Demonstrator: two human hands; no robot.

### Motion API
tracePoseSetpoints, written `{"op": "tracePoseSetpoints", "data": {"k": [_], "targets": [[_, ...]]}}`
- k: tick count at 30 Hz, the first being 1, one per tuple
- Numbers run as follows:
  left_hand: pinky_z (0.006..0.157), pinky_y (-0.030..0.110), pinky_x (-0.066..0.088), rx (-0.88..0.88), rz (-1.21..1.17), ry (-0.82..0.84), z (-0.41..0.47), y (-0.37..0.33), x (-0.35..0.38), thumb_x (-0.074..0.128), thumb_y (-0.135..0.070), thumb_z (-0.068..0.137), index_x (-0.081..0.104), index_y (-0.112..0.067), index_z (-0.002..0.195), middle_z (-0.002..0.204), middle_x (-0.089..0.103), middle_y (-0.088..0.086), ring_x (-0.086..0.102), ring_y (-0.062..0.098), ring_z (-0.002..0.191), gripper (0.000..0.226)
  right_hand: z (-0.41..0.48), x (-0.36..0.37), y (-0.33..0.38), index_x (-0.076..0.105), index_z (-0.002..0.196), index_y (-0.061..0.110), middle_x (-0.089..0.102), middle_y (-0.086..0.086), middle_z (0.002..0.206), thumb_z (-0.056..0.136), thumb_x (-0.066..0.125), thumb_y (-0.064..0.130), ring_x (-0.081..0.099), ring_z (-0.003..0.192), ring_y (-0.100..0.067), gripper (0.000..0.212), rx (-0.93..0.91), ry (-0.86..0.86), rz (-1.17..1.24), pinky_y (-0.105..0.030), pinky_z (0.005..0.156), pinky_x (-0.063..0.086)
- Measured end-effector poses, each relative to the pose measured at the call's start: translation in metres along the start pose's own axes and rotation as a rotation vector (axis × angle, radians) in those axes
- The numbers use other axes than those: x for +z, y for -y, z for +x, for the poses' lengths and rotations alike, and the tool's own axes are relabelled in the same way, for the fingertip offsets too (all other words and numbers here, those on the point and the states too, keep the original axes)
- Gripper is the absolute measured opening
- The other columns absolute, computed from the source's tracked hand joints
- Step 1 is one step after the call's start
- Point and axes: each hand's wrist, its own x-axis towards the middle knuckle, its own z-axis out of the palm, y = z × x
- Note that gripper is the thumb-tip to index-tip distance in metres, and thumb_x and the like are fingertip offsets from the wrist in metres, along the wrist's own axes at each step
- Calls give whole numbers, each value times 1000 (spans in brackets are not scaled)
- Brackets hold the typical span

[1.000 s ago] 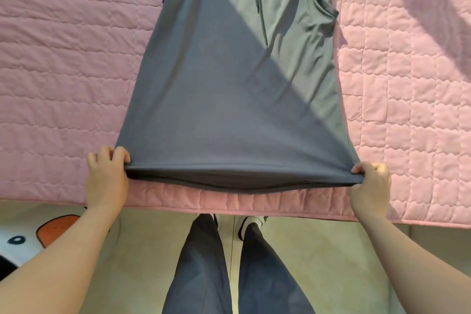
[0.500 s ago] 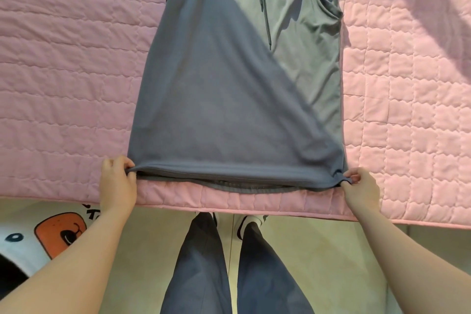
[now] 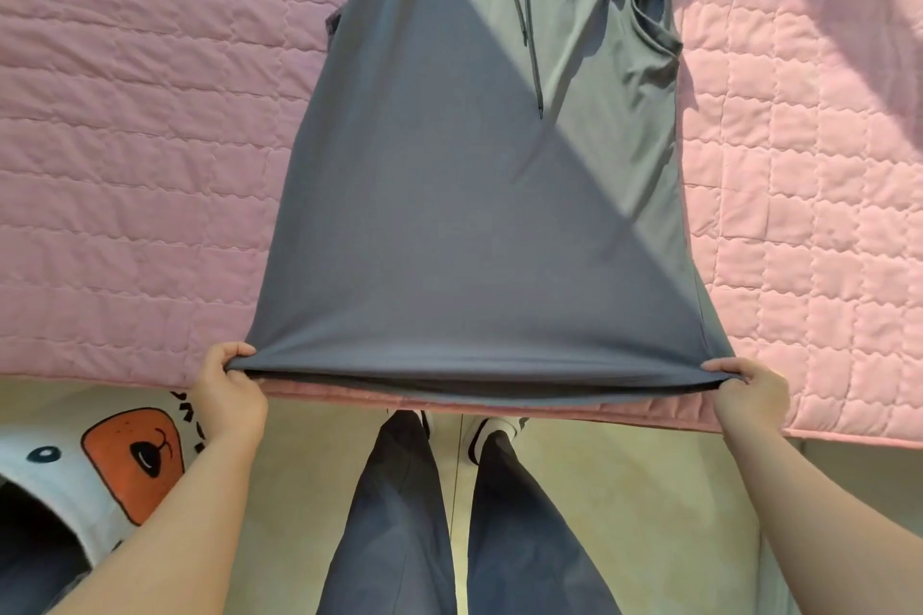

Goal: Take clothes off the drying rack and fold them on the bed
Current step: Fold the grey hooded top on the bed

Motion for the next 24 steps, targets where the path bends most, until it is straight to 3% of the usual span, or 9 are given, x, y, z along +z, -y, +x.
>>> {"op": "tracePoseSetpoints", "data": {"k": [3,6,11,15,18,21,24], "targets": [[80,37,48,82,34,158,-1,16,5,33,22,83,61,-15,98,104,61,15,60,36,86,49,-5,1,2,73,85,15,64,-22,106,69,38,-18,59,95,-37,51,-54,71,-162,-34,84,45],[86,38,48,160,117,224,5,20,1,35,26,80,64,-7,96,103,60,16,61,33,87,46,-3,5,7,72,89,8,63,-21,106,73,39,-21,59,99,-37,47,-99,188,-254,-35,87,43],[79,33,39,254,273,319,9,16,-10,45,25,77,66,-6,87,95,61,14,55,29,84,39,7,12,17,64,77,15,62,-24,108,77,45,-12,60,97,-39,34,-52,247,-448,-40,89,47],[87,38,39,253,425,358,19,-2,-13,58,13,70,68,-20,79,97,48,4,47,30,96,36,13,17,36,64,110,12,52,-20,123,88,49,9,49,116,-36,27,50,308,-741,-37,99,40],[90,46,38,347,507,237,28,-40,-9,60,9,69,64,-21,84,99,41,3,40,30,98,33,12,19,72,64,105,11,44,-17,125,82,49,-1,40,118,-37,30,-105,169,-591,-38,101,33],[88,50,40,499,422,149,37,-91,9,59,10,73,62,-11,104,111,47,12,44,36,104,38,13,33,118,62,101,6,47,-17,123,71,49,-12,42,114,-39,37,-361,40,-323,-41,98,32],[96,52,41,724,371,193,51,-142,38,60,6,78,58,-8,124,131,50,12,47,36,120,49,20,55,167,58,114,3,48,-16,130,72,45,-10,45,119,-39,46,-608,77,-217,-42,102,34]]}}
